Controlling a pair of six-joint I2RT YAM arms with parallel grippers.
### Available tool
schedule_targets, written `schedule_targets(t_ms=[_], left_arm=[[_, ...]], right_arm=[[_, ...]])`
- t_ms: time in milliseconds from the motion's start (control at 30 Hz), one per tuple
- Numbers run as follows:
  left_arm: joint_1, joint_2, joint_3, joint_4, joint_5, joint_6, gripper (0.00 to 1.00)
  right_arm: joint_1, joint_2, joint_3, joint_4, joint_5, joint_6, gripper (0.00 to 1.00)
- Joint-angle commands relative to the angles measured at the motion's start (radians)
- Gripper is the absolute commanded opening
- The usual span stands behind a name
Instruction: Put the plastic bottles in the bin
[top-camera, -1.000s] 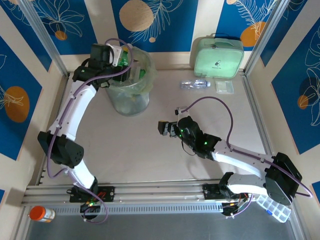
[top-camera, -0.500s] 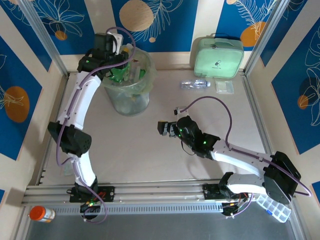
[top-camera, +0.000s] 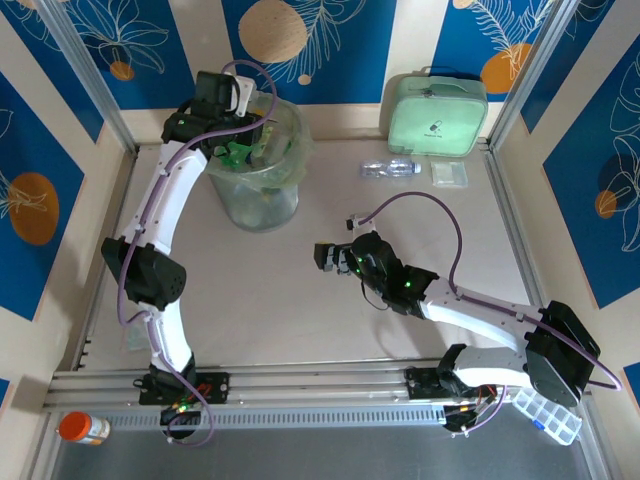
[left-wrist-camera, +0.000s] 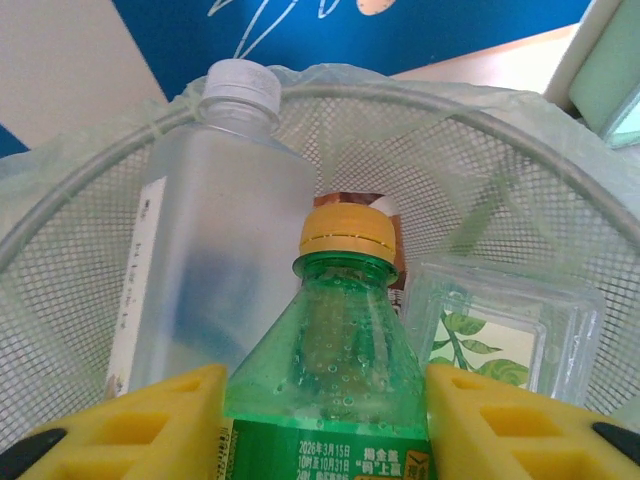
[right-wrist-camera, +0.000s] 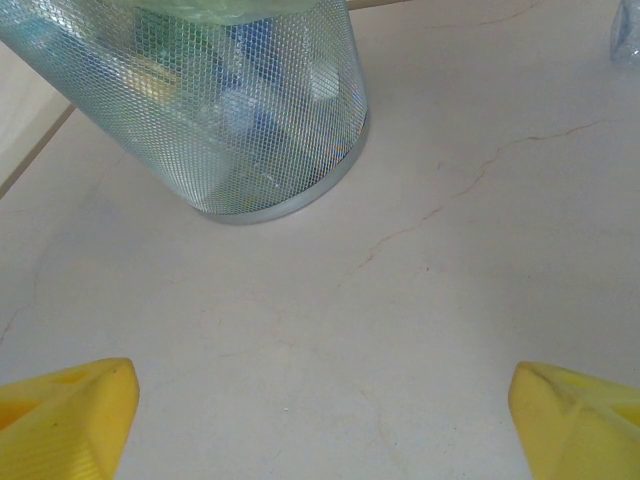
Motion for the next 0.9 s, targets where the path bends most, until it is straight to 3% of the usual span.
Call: schedule_targets(t_ms=[0, 133, 267, 533, 700, 867], left_arm=[[0.006, 0.030, -0.019, -0.083, 0.136, 0.021, 0.47], [0.006, 0.036, -0.044, -0.082, 0.161, 0.015, 0.43], [0.005, -0.001, -0.089, -0.052, 0.078, 0.008, 0.45], [-0.007, -0.126, -0.069, -0.003, 0.084, -0.046, 0.74], [-0.058, -0.185, -0.048, -0.007, 0.078, -0.049, 0.83], [-0.146, -0.327, -0.140, 0.034, -0.049, -0.073, 0.86]], right_arm=[[0.006, 0.010, 0.036, 0.003, 0.022, -0.011, 0.95], [0.006, 0.014, 0.040, -0.002, 0.024, -0.012, 0.95], [0.006, 0.006, 0.039, -0.003, 0.032, -0.015, 0.96], [0.006, -0.004, 0.036, -0.002, 0.036, -0.020, 0.95], [0.006, -0.002, 0.037, 0.001, 0.029, -0.028, 0.95], [-0.001, -0.022, 0.035, -0.002, 0.055, -0.047, 0.95]])
